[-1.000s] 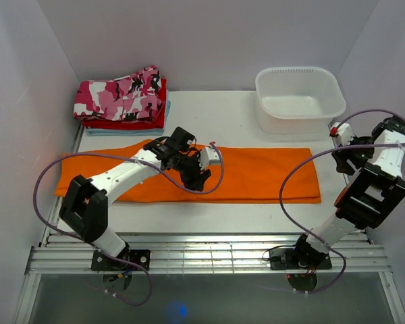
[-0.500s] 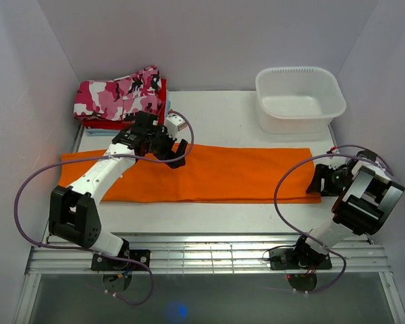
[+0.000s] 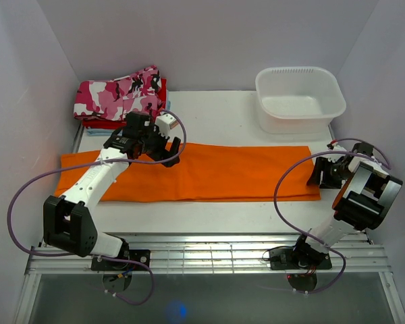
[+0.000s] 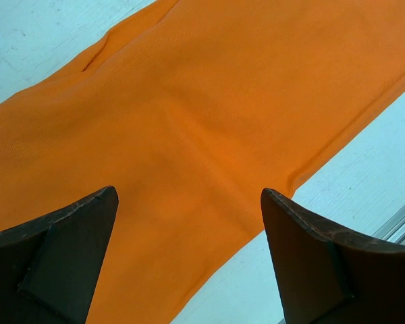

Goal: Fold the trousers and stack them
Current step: Fold the trousers

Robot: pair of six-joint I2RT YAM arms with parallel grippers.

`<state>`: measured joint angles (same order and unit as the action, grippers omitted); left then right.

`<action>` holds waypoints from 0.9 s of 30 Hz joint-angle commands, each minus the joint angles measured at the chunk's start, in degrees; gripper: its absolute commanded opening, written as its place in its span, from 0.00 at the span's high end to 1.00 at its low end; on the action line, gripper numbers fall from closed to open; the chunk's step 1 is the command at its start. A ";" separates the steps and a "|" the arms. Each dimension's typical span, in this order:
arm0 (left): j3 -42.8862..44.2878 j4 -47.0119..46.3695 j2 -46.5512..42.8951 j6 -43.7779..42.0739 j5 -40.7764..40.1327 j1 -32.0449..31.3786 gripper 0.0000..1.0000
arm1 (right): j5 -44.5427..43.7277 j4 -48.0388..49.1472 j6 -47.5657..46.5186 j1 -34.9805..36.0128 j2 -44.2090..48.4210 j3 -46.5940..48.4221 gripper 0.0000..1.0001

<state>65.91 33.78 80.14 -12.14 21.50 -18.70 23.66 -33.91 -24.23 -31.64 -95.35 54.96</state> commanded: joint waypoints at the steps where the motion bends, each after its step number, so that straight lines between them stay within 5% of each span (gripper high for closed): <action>1: -0.96 -1.35 -3.50 0.10 -0.14 0.15 0.02 | -7.93 4.82 -2.05 0.52 -1.77 -2.14 0.35; 4: -0.96 -1.87 -3.15 0.54 -0.23 0.24 0.02 | -5.91 2.10 -3.62 2.88 -5.80 -1.17 0.53; 6: -0.26 -1.96 -2.89 0.89 -0.93 0.42 0.02 | -4.07 -0.70 -4.42 3.25 -9.76 -0.21 0.57; 10: 1.15 -0.03 -2.97 1.07 -1.20 1.82 0.02 | -4.67 -3.44 -7.05 1.76 -7.49 1.37 0.92; 20: 0.45 0.59 -4.02 3.97 5.22 7.71 0.02 | -3.19 -17.66 -22.34 -12.12 -0.19 16.73 0.92; 27: -0.70 0.94 -4.99 5.54 6.89 10.61 0.02 | 11.30 -28.65 -28.24 -14.33 2.27 22.39 0.92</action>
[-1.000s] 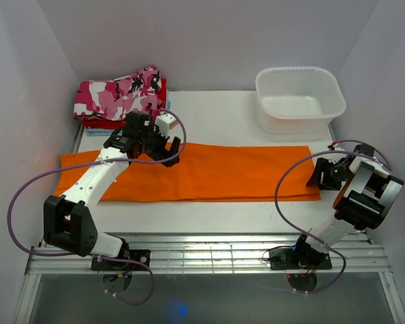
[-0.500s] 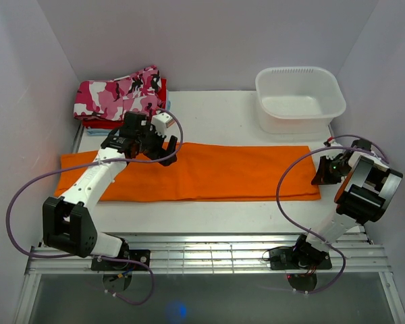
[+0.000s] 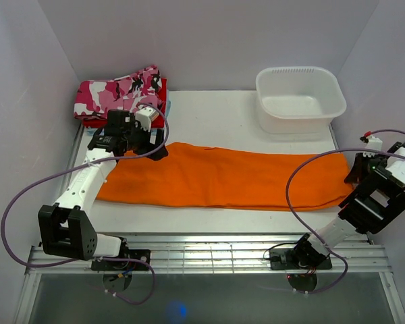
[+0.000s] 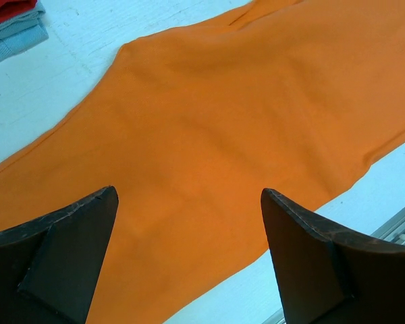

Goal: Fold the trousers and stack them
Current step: Fold the trousers

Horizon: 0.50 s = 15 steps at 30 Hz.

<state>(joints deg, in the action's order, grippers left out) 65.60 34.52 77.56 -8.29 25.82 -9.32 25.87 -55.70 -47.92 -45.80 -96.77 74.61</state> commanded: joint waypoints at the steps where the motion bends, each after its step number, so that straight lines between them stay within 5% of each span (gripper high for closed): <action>1: -0.21 0.54 -2.06 2.14 2.83 1.67 0.02 | 10.77 -7.40 -4.20 1.84 4.39 2.30 0.92; 9: 2.16 5.29 2.86 4.51 7.48 8.87 0.07 | 25.98 -1.97 6.75 22.02 15.37 -7.71 0.92; 15: 0.49 5.64 6.11 6.71 11.09 17.56 0.02 | 26.35 22.27 26.53 42.50 21.97 -17.29 0.92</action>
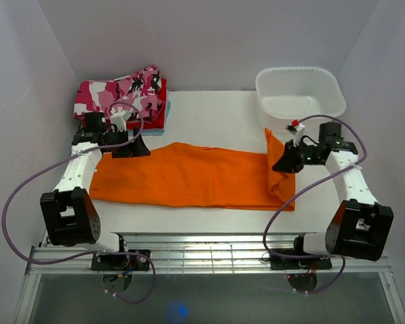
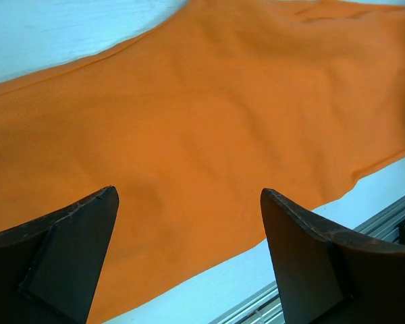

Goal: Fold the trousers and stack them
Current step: Fold the trousers

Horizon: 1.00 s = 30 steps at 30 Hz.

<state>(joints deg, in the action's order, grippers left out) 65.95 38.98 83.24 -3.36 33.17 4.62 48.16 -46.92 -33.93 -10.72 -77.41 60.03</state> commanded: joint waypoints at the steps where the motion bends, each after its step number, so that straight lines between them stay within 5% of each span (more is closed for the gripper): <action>1: -0.38 1.18 0.86 1.77 4.09 4.68 0.02 | 2.65 16.74 17.71 9.90 2.87 -3.60 0.92; 12: -2.40 2.33 4.38 -2.01 4.63 10.41 0.02 | -7.90 50.67 41.65 35.66 -12.31 -4.06 0.92; 20: -7.32 0.13 4.12 -2.62 1.20 10.41 0.02 | -13.26 57.89 51.94 42.79 -23.04 1.75 0.92; 30: -11.46 -3.12 7.01 -1.66 -3.01 10.41 0.02 | -18.80 57.91 55.73 49.47 -24.90 5.70 0.92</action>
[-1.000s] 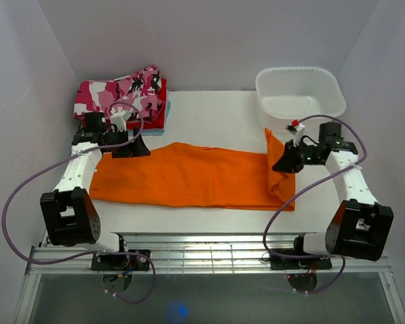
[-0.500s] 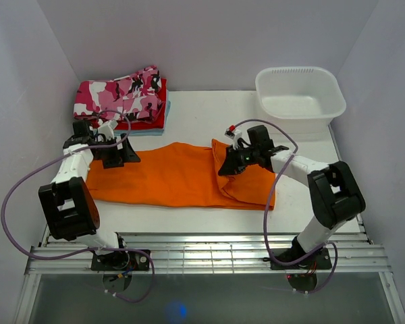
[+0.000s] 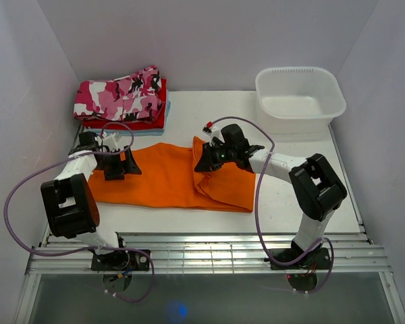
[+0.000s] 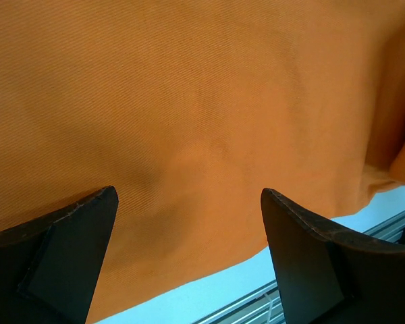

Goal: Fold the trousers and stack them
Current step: Fold the trousers

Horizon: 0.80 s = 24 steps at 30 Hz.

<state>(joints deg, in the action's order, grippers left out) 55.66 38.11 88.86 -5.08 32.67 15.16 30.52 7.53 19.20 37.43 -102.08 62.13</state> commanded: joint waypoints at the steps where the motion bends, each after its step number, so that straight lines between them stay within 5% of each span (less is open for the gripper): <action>1: -1.60 -2.60 2.01 0.16 -3.39 -0.04 0.02 | -1.52 2.85 2.86 1.59 -0.66 4.22 0.92; 8: -2.75 -4.89 7.29 2.18 -7.53 -0.04 0.22 | -2.49 -1.55 3.65 3.88 -2.94 9.41 0.92; 24: -2.92 -5.41 7.74 3.24 -5.95 -0.13 0.21 | -2.22 -0.94 13.49 10.03 -12.70 18.29 0.92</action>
<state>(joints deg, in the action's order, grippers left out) 54.65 33.93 95.11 -1.15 28.53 15.27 27.49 3.14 28.62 46.00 -114.13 77.08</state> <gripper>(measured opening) 0.778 0.116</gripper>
